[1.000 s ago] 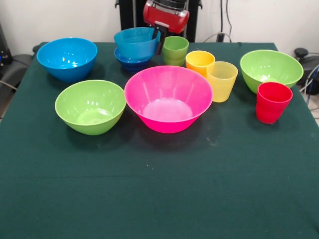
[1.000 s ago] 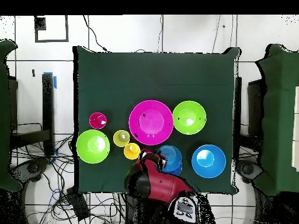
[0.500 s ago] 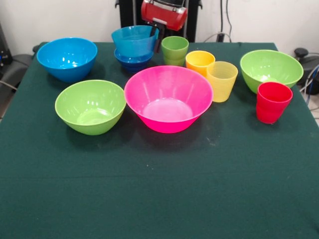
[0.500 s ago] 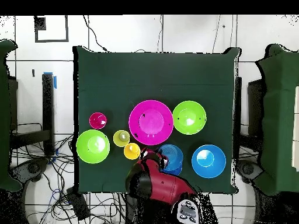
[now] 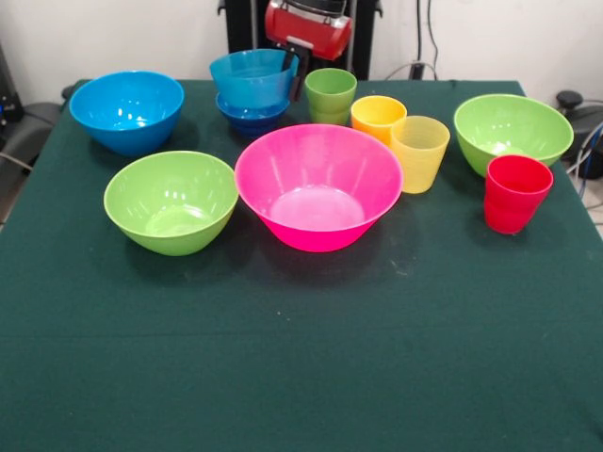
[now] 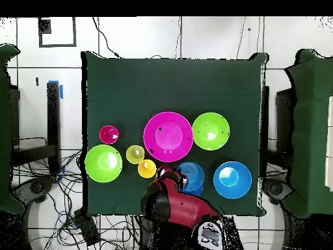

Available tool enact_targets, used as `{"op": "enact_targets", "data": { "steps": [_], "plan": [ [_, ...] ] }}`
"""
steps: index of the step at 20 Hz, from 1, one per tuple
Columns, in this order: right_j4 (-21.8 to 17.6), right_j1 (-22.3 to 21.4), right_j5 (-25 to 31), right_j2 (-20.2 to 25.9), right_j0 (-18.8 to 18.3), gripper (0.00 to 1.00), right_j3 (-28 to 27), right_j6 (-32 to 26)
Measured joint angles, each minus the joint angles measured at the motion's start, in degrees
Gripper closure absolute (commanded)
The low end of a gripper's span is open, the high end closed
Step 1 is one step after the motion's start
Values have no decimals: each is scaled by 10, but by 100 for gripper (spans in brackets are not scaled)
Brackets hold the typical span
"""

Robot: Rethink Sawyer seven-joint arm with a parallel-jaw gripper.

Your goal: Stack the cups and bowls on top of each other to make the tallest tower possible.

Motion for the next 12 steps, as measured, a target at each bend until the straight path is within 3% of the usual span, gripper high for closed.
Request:
{"op": "enact_targets", "data": {
  "steps": [12],
  "plan": [
    [1,28,0,-14,32,100,0,0]
  ]
}}
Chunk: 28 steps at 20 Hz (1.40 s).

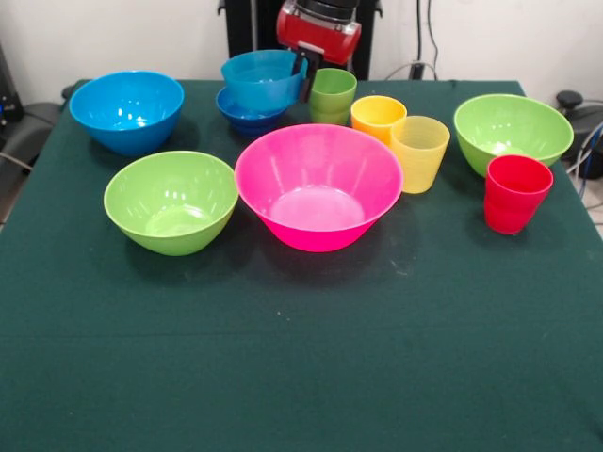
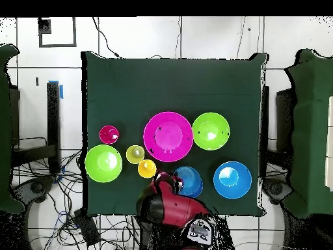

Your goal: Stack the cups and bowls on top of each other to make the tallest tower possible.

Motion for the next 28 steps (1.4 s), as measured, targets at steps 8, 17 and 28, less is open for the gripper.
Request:
{"op": "enact_targets", "data": {
  "steps": [8,17,28],
  "plan": [
    [2,26,0,-18,18,100,0,0],
    [2,31,0,-35,18,100,0,0],
    [2,32,0,-37,17,100,0,0]
  ]
}}
